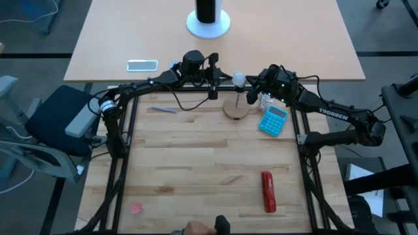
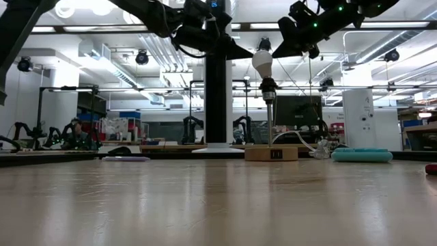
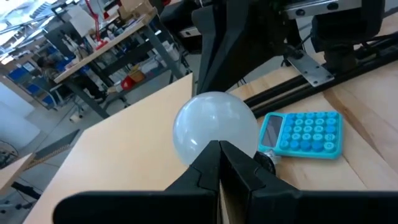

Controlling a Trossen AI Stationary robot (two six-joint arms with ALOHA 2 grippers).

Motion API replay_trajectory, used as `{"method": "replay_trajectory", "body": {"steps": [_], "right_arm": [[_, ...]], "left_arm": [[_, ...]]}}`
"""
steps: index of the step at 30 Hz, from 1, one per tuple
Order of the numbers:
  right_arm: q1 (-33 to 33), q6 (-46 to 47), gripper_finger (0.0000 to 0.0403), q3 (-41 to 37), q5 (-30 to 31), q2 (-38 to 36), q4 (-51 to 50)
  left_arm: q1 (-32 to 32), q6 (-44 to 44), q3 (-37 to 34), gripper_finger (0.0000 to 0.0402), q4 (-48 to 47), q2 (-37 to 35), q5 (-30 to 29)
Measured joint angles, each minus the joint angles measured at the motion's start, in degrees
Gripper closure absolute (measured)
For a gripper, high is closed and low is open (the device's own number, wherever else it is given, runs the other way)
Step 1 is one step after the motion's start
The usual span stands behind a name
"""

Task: Screw lightbulb
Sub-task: Insert the lightbulb into the lamp

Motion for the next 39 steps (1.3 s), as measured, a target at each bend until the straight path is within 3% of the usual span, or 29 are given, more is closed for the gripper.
{"method": "replay_trajectory", "body": {"steps": [16,39], "right_arm": [[0.0,0.17,0.0401,0.0,-0.02,0.04,-0.66],[0.0,1.07,0.0401,0.0,1.61,-0.16,-2.71]], "left_arm": [[0.11,2.05,0.04,0.0401,-4.96,-1.13,-2.01],[-1.01,1.88,0.02,0.0401,-1.23,-0.42,-3.5]]}}
